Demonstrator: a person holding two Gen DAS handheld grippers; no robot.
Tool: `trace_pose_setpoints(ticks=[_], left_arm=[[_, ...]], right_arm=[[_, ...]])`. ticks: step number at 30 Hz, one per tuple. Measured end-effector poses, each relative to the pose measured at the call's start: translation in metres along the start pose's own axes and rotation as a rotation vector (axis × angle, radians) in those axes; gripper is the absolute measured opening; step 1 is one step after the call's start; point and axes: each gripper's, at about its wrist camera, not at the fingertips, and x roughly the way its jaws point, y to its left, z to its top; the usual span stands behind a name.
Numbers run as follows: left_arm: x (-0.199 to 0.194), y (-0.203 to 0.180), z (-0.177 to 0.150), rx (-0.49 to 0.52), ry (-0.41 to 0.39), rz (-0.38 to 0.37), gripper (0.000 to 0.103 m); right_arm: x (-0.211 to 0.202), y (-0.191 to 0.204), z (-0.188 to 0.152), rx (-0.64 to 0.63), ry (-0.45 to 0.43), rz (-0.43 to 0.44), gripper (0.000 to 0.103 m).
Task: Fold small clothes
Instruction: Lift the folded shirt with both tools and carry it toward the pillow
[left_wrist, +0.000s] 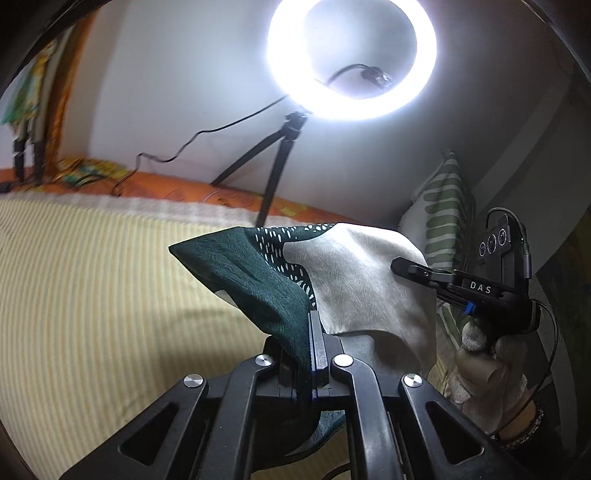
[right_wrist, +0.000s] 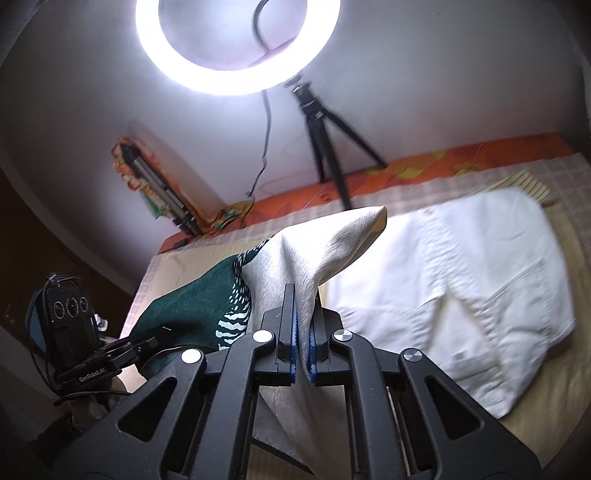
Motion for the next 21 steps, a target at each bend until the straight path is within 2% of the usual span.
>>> trace_pose_setpoints(ticks=[7,11,17,21], left_arm=[[0.053,-0.045,0.026,0.094,-0.017,-0.008,0.001],[0.08,-0.059,0.032,0.108,-0.01,-0.018,0.001],[0.122,-0.073,0.028,0.11,0.033,-0.02,0.001],[0.136,-0.074,0.018,0.102,0.067,-0.02,0.001]], right_arm=[[-0.028,-0.052,0.036,0.004,-0.056,-0.063,0.006],[-0.037,-0.085,0.052,0.032,-0.077,-0.077,0.006],[-0.031,-0.12,0.057,0.037,-0.054,-0.117,0.006],[-0.02,-0.134,0.053,0.027,-0.022,-0.141,0.006]])
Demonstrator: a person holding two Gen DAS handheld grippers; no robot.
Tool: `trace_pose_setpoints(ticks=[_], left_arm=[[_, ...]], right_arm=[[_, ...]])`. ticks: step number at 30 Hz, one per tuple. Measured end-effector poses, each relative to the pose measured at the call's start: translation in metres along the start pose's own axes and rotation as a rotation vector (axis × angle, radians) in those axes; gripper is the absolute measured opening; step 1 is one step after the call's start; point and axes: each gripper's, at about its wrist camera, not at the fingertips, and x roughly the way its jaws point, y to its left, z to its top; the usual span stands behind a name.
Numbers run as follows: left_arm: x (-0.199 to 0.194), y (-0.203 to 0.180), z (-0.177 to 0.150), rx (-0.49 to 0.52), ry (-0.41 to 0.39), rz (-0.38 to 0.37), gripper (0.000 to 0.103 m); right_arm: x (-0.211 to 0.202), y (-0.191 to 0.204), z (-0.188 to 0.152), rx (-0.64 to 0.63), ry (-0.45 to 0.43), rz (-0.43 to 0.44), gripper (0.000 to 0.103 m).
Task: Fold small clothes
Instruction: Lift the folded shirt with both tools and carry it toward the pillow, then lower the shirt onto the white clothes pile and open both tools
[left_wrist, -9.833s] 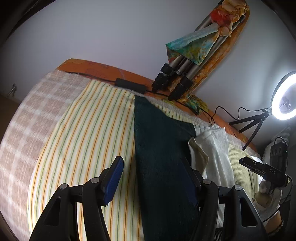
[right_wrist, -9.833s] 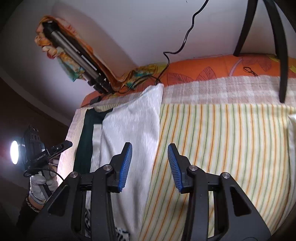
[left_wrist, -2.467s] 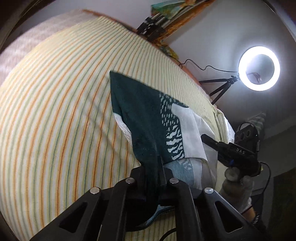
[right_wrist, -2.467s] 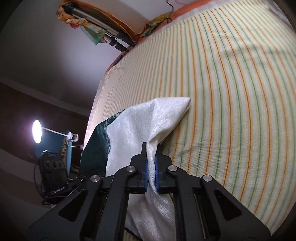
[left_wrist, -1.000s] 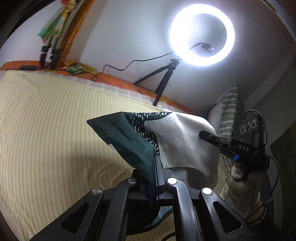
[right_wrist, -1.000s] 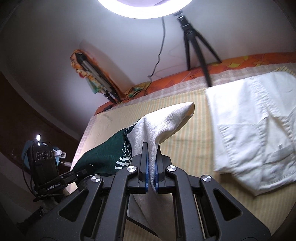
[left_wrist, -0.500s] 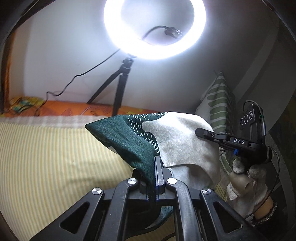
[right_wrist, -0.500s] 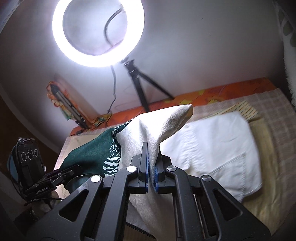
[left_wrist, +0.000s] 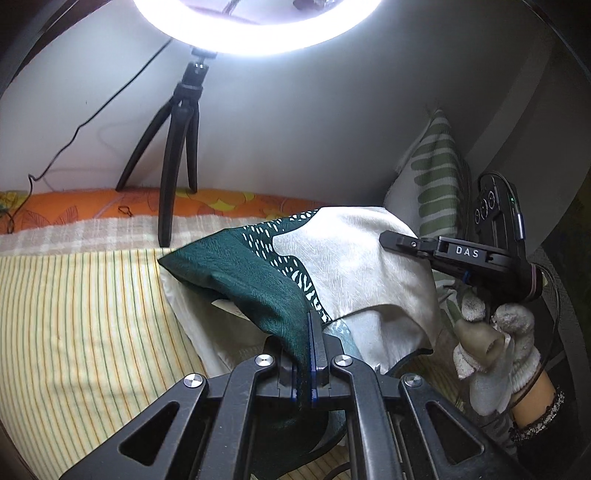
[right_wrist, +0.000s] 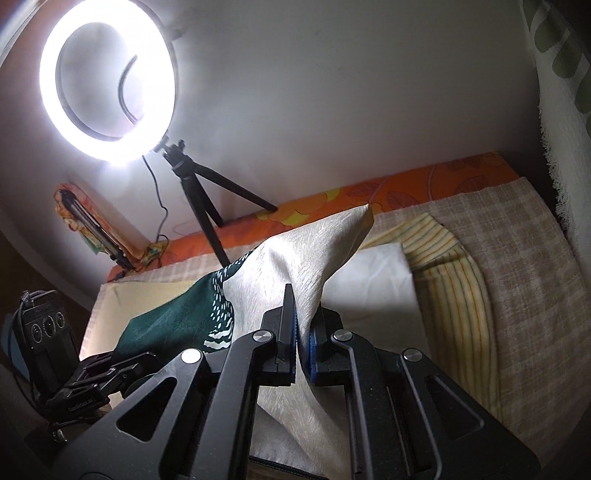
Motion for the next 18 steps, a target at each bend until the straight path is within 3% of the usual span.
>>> trace_pose_setpoints(ticks=[5,7,8,10,13,18], left_arm=[[0.005,-0.001,-0.011,-0.013,0.04,-0.019,0.004],[0.004,-0.001,-0.013,-0.009,0.057,-0.024,0.031],[0.002,-0.001,-0.016,-0.006,0.064,-0.02,0.037],[-0.003,-0.001,-0.017,0.003,0.064,-0.004,0.053],[-0.01,-0.001,-0.017,0.011,0.061,0.058,0.075],[-0.023,0.0,-0.018,0.027,0.038,0.117,0.084]], right_arm=[[0.014,-0.009,-0.003,-0.023,0.04,-0.062,0.006],[0.016,-0.01,-0.004,-0.049,0.056,-0.095,0.006],[0.017,-0.01,-0.004,-0.061,0.06,-0.132,0.008],[0.017,-0.01,-0.005,-0.065,0.062,-0.19,0.019],[0.009,-0.01,-0.006,-0.054,0.03,-0.226,0.053],[-0.003,0.0,-0.006,-0.061,-0.011,-0.249,0.059]])
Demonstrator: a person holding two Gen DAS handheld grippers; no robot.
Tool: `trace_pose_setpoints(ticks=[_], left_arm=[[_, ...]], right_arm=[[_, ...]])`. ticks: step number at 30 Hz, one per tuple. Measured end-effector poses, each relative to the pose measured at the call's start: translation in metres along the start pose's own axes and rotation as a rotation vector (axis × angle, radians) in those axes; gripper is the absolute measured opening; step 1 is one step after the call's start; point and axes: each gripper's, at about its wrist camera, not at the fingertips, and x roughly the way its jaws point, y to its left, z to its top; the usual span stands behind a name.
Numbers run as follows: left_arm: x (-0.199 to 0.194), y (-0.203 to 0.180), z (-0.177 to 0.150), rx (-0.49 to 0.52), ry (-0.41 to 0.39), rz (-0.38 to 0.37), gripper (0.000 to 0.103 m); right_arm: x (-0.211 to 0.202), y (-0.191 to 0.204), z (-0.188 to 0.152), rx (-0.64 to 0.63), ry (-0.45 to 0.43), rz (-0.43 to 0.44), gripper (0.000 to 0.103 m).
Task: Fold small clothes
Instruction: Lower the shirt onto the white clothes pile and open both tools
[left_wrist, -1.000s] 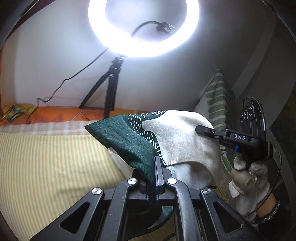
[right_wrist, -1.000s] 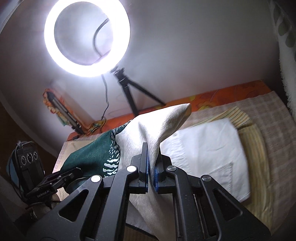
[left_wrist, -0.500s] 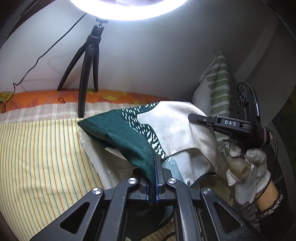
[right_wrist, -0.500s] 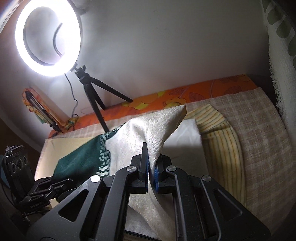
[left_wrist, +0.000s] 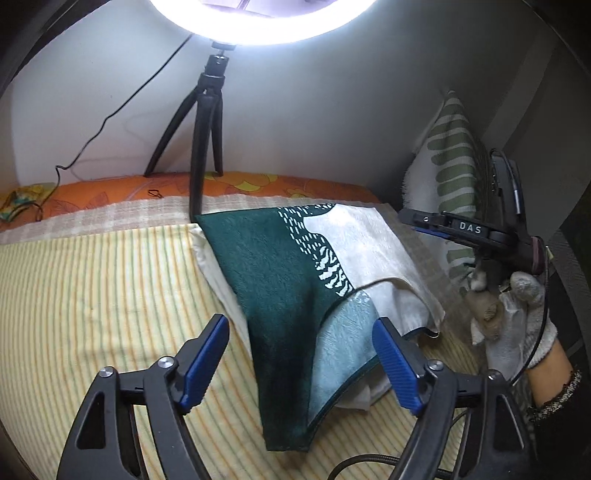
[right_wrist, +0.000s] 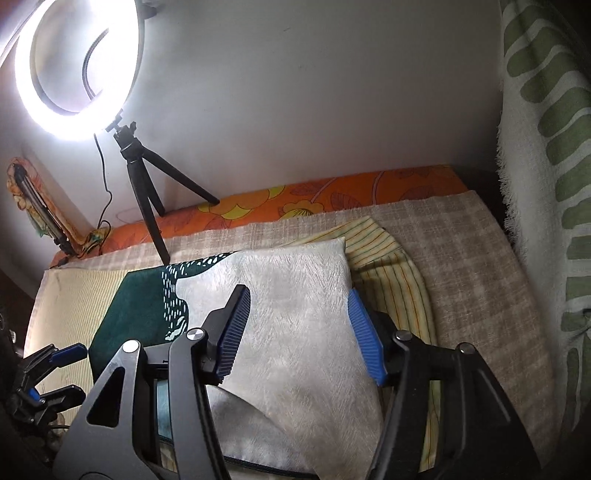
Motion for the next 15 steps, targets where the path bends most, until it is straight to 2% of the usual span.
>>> trace_pose_setpoints(ticks=[5,9,13,15], left_arm=[[-0.012,-0.006,-0.002,0.034,-0.021,0.045,0.091],[-0.022,-0.014,-0.003,0.059,-0.037,0.077,0.094],[-0.039,-0.023,-0.006,0.079,-0.063,0.095,0.097],[-0.049,-0.028,-0.009,0.095,-0.079,0.103,0.098]], right_arm=[[-0.014,0.009,0.0,0.001,-0.035,-0.001,0.072],[-0.028,0.017,-0.002,-0.002,-0.059,-0.006,0.075],[-0.046,0.029,-0.008,-0.026,-0.091,-0.023,0.085],[-0.057,0.035,-0.011,-0.032,-0.111,-0.02,0.086]])
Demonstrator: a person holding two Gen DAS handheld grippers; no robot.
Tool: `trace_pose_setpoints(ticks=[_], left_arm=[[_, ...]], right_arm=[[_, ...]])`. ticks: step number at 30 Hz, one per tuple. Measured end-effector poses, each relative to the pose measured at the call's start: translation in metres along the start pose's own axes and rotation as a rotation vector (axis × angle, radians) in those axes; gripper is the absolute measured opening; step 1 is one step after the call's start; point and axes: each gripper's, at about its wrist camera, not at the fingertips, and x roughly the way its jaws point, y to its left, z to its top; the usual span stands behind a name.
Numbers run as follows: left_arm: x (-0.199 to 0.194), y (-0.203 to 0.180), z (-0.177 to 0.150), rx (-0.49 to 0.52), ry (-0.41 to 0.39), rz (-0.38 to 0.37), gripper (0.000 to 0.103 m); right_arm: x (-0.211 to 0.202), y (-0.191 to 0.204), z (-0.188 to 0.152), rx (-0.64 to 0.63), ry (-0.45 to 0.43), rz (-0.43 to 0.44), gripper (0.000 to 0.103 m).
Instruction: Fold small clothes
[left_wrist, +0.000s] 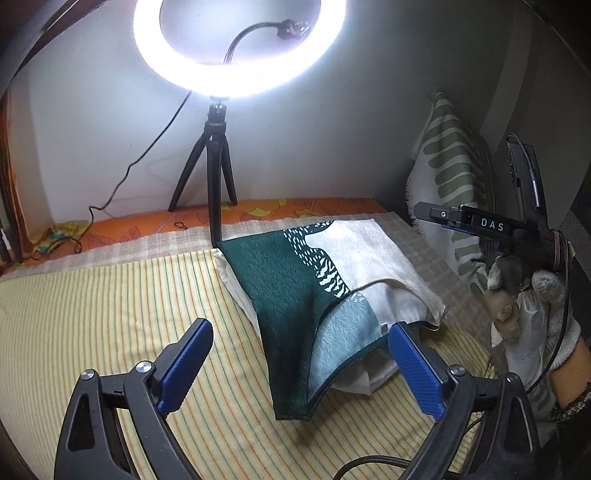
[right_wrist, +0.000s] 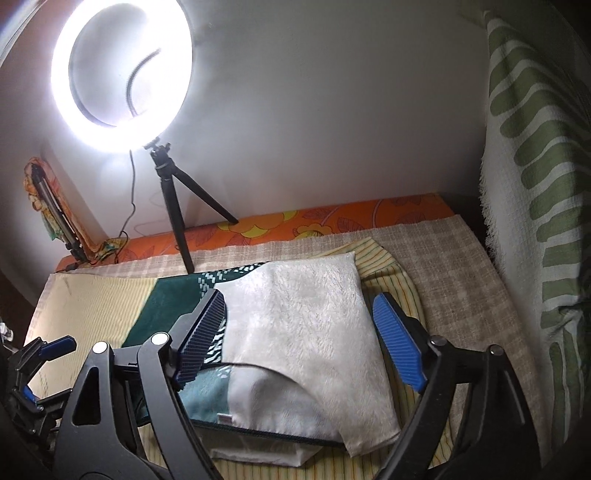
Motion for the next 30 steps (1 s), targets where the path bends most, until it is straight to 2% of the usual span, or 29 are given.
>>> trace_pose_setpoints(ticks=[3,11,22,30], left_arm=[[-0.015,-0.005,-0.002,0.014,-0.019,0.012,0.102],[-0.056,-0.016,-0.013,0.04,-0.052,0.015,0.103],[-0.112,-0.026,-0.04,0.075,-0.085,0.028,0.103],[-0.145,-0.026,-0.07,0.099,-0.095,0.051,0.103]], right_arm=[[-0.015,0.007,-0.002,0.001,-0.021,0.0,0.091],[-0.052,0.031,-0.013,-0.007,-0.057,0.006,0.101],[-0.105,0.065,-0.041,0.007,-0.105,0.002,0.103],[-0.132,0.094,-0.079,0.006,-0.108,-0.035,0.103]])
